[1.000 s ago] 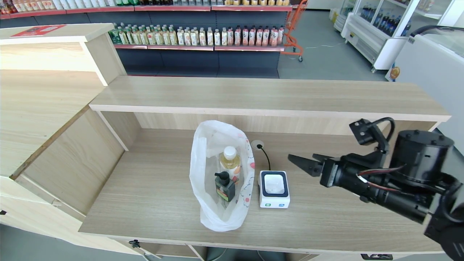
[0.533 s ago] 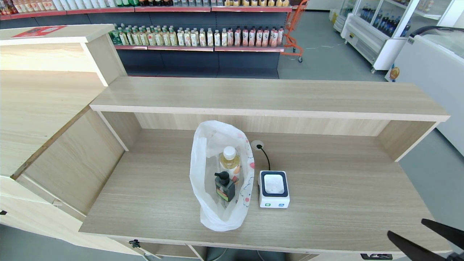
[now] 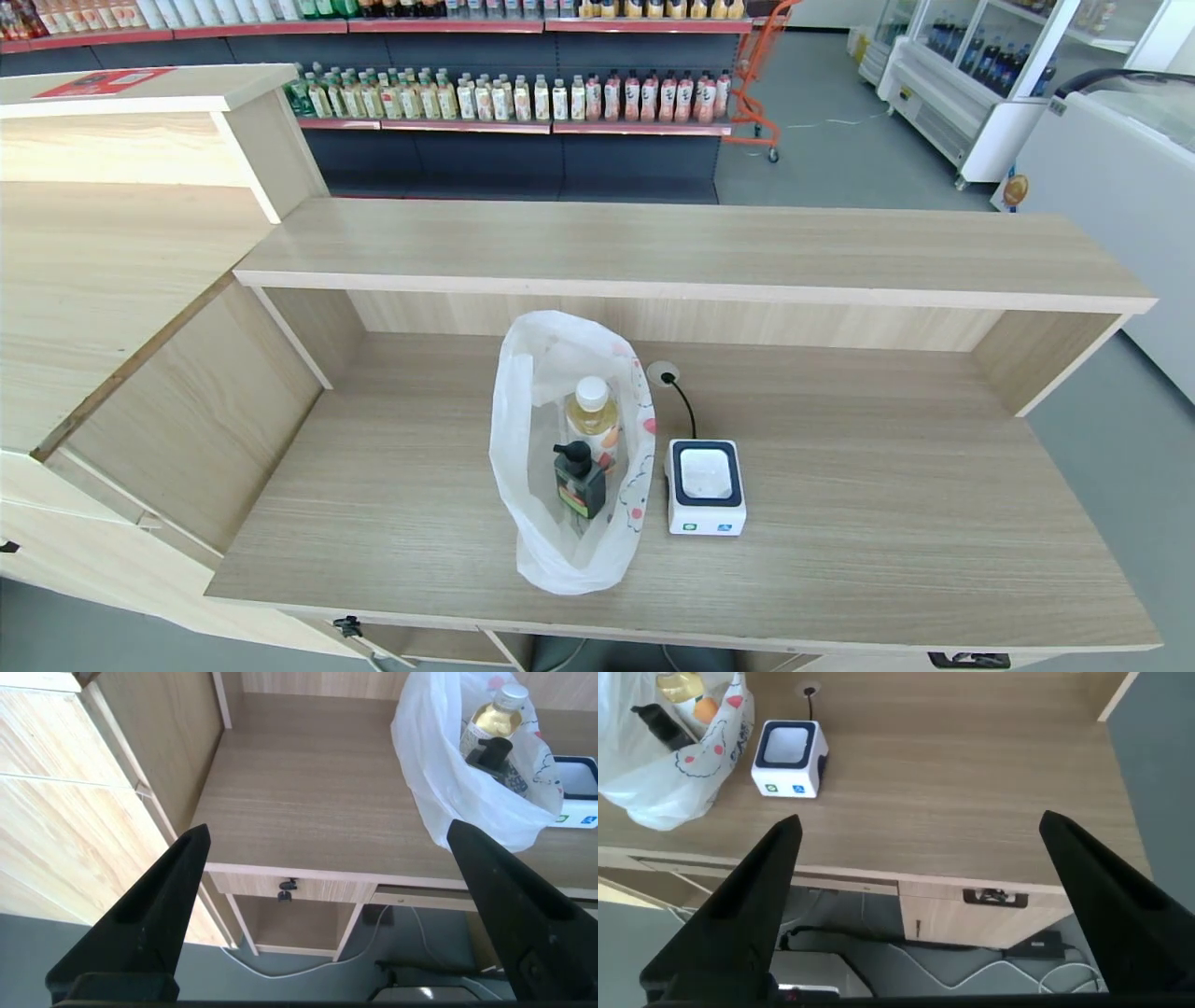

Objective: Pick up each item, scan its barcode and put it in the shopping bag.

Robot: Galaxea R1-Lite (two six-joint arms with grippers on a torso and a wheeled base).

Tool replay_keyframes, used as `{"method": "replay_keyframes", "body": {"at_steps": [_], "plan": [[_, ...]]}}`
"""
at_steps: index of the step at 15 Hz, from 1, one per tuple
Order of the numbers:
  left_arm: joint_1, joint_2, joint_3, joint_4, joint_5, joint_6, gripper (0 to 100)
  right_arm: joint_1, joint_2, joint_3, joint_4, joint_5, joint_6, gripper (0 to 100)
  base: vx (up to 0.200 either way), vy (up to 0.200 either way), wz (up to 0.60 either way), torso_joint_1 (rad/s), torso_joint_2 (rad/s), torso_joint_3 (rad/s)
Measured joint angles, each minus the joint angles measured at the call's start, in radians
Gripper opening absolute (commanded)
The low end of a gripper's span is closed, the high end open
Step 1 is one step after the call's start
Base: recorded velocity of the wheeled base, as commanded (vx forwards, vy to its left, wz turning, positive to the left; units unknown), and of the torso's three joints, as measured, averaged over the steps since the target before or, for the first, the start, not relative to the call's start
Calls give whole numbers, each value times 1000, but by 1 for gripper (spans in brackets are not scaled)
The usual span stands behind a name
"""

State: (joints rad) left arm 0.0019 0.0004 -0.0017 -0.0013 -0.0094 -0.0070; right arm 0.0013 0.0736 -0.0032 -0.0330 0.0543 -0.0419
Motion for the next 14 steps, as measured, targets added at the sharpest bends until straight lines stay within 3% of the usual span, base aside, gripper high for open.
{"method": "replay_keyframes", "body": {"at_steps": [7,8,14], "plan": [[0,0,0,0,0,0,100,-7,-77,3,23,-34,20,100,0,0,0,0,0,0],[0,0,0,0,0,0,100,-7,-78,3,28,-47,39,0,0,0,0,0,0,0],[0,0,0,0,0,0,100,-8,-79,3,31,-52,54,0,0,0,0,0,0,0]]}}
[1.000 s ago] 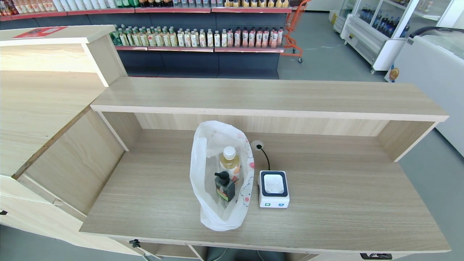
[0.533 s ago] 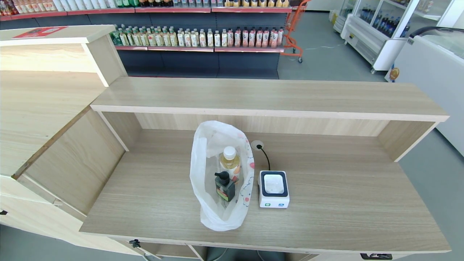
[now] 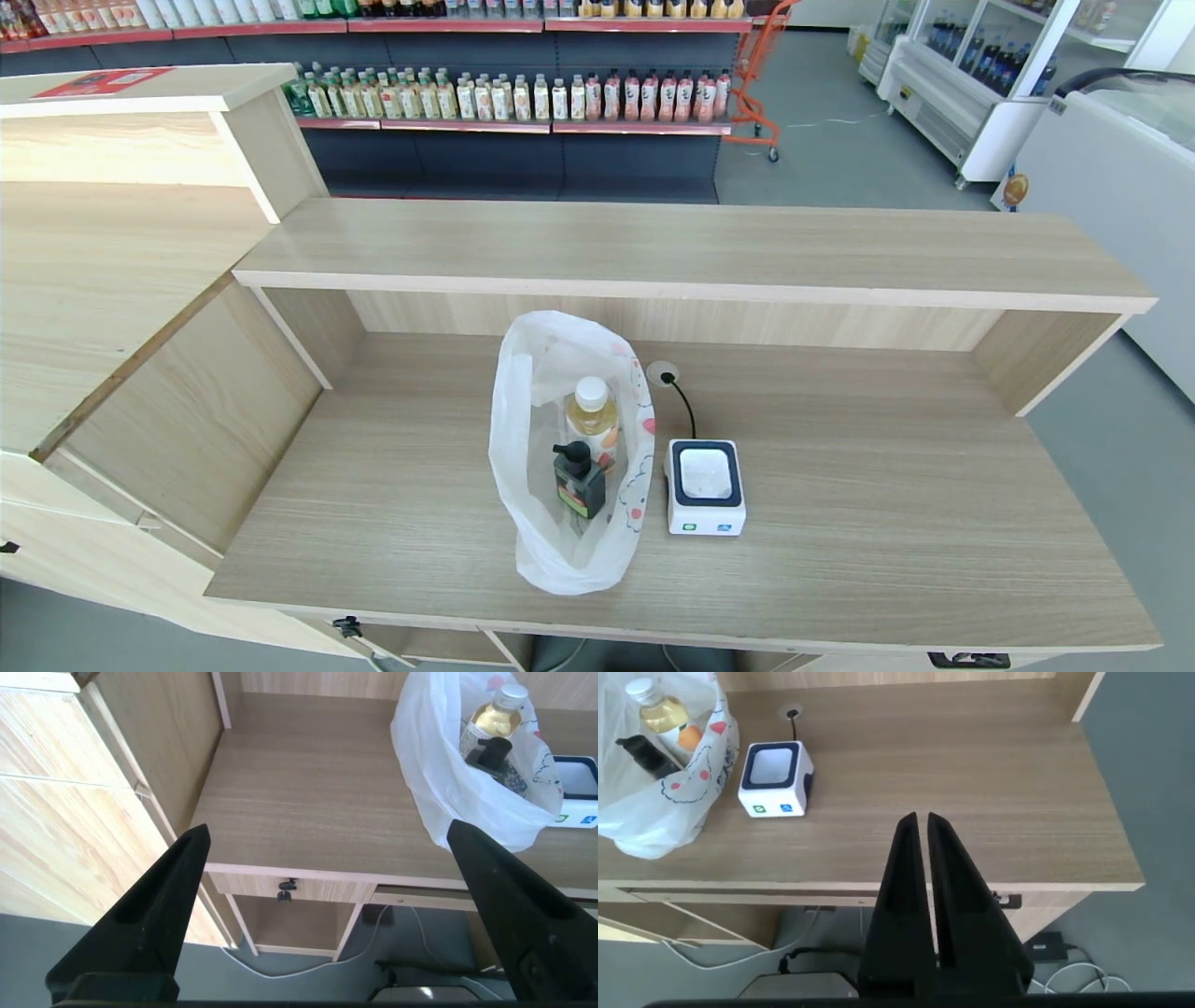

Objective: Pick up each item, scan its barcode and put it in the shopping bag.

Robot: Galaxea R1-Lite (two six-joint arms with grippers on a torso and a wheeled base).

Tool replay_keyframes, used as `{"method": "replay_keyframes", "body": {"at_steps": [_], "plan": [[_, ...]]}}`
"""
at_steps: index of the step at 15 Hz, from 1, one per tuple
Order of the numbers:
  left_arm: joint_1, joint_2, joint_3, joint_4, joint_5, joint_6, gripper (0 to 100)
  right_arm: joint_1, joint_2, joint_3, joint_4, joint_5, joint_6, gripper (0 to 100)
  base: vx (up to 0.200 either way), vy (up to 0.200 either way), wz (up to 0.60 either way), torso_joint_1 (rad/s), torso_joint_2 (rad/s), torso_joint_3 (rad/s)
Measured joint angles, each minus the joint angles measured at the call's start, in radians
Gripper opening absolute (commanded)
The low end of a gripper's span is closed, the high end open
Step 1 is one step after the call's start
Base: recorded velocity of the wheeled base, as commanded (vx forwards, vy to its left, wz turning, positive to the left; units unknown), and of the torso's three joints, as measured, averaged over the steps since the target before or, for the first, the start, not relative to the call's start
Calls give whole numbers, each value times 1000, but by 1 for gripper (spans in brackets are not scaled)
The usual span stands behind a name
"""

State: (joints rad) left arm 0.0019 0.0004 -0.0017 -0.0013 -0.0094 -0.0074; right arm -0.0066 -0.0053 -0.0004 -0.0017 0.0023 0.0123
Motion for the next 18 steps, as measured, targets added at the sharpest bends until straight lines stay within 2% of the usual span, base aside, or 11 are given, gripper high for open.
{"method": "replay_keyframes", "body": {"at_steps": [1,7,13,16,18], "plan": [[0,0,0,0,0,0,100,0,0,0,0,0,0,0,0,0,0,0,0,0],[1,0,0,0,0,13,100,0,0,0,0,0,1,0,0,-200,0,5,0,4],[2,0,0,0,0,7,100,1,1,0,2,0,0,0,0,0,0,0,0,0],[-1,0,0,0,0,4,100,-1,1,0,2,0,0,0,200,0,0,1,1,5],[0,0,0,0,0,4,100,0,2,0,2,0,0,0,0,0,0,0,0,0]]}}
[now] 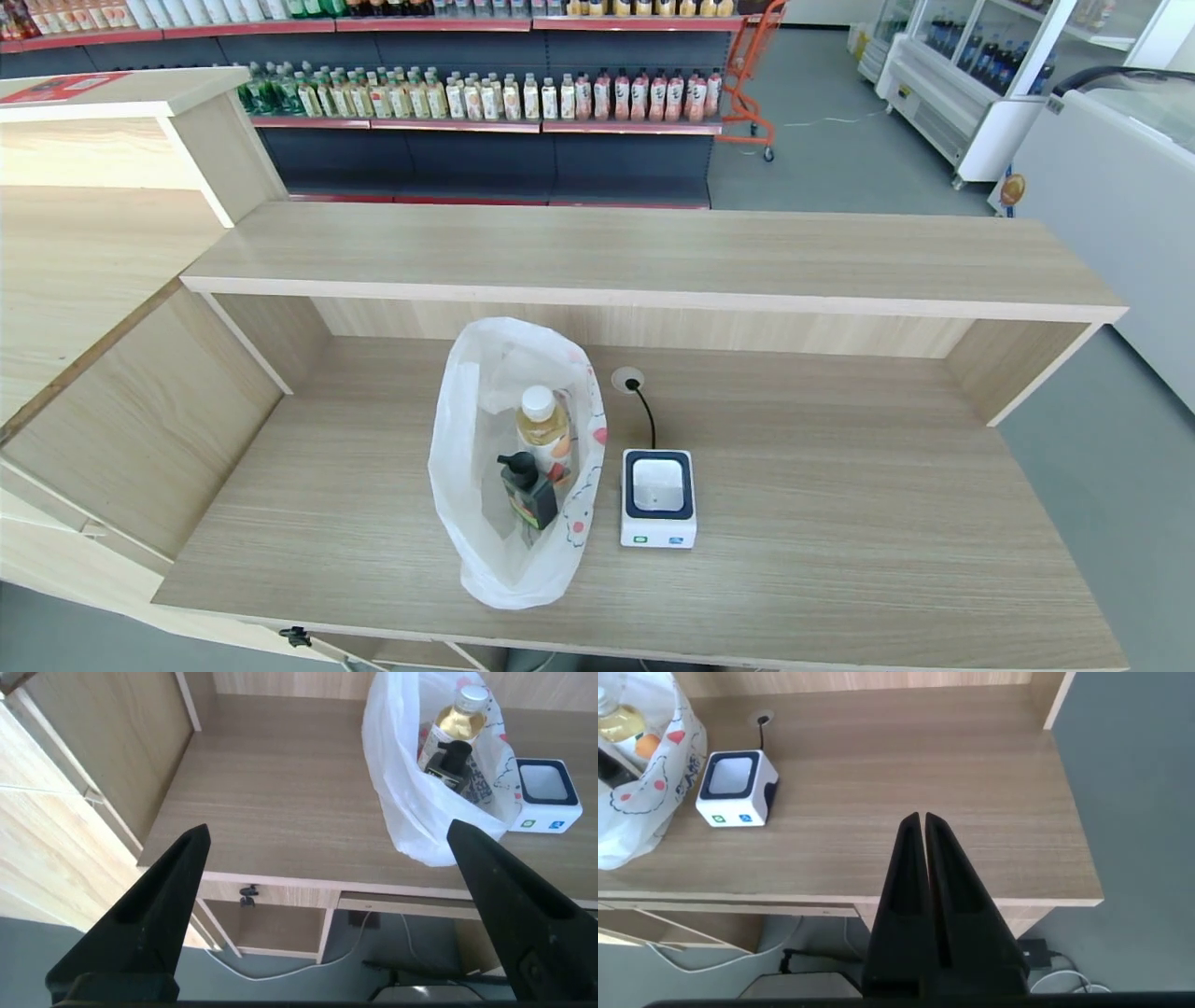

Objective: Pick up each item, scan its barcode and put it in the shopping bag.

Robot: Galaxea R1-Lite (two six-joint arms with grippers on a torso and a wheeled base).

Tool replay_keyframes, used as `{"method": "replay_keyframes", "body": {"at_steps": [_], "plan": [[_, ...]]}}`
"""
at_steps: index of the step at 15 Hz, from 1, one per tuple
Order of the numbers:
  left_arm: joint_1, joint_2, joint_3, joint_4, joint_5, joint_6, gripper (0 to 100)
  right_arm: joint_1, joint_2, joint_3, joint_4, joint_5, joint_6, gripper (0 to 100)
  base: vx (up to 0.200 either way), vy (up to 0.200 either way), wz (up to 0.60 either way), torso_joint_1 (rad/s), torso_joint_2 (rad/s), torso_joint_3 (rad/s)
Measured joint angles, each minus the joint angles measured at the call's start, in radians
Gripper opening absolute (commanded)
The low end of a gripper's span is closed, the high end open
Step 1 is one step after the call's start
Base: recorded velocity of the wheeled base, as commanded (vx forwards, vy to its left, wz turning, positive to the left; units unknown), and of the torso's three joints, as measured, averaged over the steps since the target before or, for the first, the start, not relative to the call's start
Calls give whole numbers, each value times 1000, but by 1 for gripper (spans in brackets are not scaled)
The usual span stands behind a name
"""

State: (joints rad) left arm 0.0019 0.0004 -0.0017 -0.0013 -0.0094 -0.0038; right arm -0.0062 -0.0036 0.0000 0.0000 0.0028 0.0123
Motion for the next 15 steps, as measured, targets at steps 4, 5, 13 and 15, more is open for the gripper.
{"method": "replay_keyframes", "body": {"at_steps": [4,5,13,15], "plan": [[0,0,0,0,0,1,100,0,0,0,0,0,0,0,0,0,0,0,0,0],[-1,0,0,0,0,0,100,-1,0,0,0,0,0,0,0,0,0,0,0,0],[-1,0,0,0,0,0,100,0,1,0,0,0,-3,0,0,0,0,0,0,0],[-1,0,0,0,0,0,100,0,1,0,0,0,-3,0,0,0,0,0,0,0]]}}
